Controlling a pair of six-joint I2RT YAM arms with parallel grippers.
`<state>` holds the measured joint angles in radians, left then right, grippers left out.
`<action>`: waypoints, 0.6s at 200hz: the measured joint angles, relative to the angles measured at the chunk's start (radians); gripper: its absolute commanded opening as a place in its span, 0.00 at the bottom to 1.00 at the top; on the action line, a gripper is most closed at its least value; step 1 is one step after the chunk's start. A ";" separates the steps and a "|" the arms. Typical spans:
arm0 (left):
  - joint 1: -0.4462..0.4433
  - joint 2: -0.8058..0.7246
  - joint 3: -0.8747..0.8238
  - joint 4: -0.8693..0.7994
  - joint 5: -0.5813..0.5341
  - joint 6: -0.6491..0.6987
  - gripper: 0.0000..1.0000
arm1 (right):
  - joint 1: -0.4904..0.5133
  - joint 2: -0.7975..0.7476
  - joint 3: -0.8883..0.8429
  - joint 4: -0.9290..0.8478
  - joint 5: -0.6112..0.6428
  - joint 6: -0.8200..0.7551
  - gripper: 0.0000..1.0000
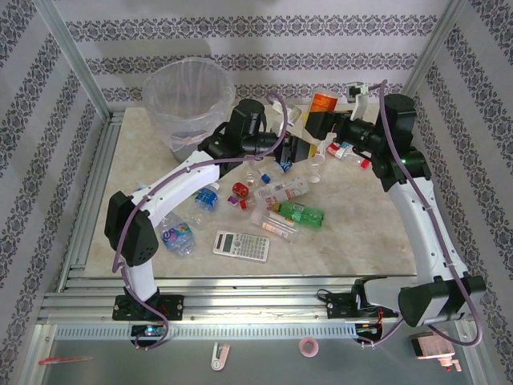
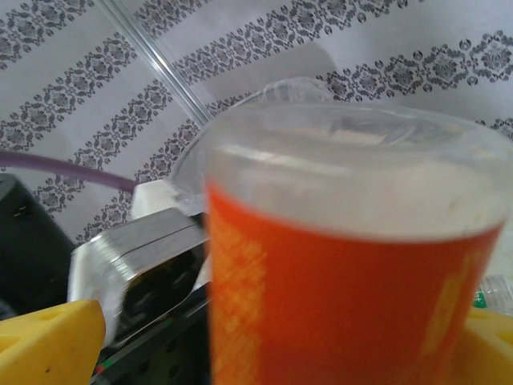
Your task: Throw the plastic bottles in the bin
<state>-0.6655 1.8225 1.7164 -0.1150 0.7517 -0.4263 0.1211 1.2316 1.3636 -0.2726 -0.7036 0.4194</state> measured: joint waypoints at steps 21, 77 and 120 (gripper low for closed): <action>0.016 -0.003 0.000 -0.001 -0.013 0.003 0.00 | 0.001 -0.019 -0.004 0.000 0.015 -0.008 0.98; 0.095 -0.011 -0.018 -0.010 -0.053 0.003 0.00 | 0.002 -0.065 -0.029 0.000 0.033 -0.034 0.98; 0.159 -0.069 -0.047 -0.012 -0.077 0.002 0.00 | 0.001 -0.072 -0.064 -0.002 0.034 -0.037 0.98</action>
<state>-0.5068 1.7535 1.6699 -0.1272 0.6750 -0.4240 0.1223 1.1591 1.2995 -0.2745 -0.6701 0.3820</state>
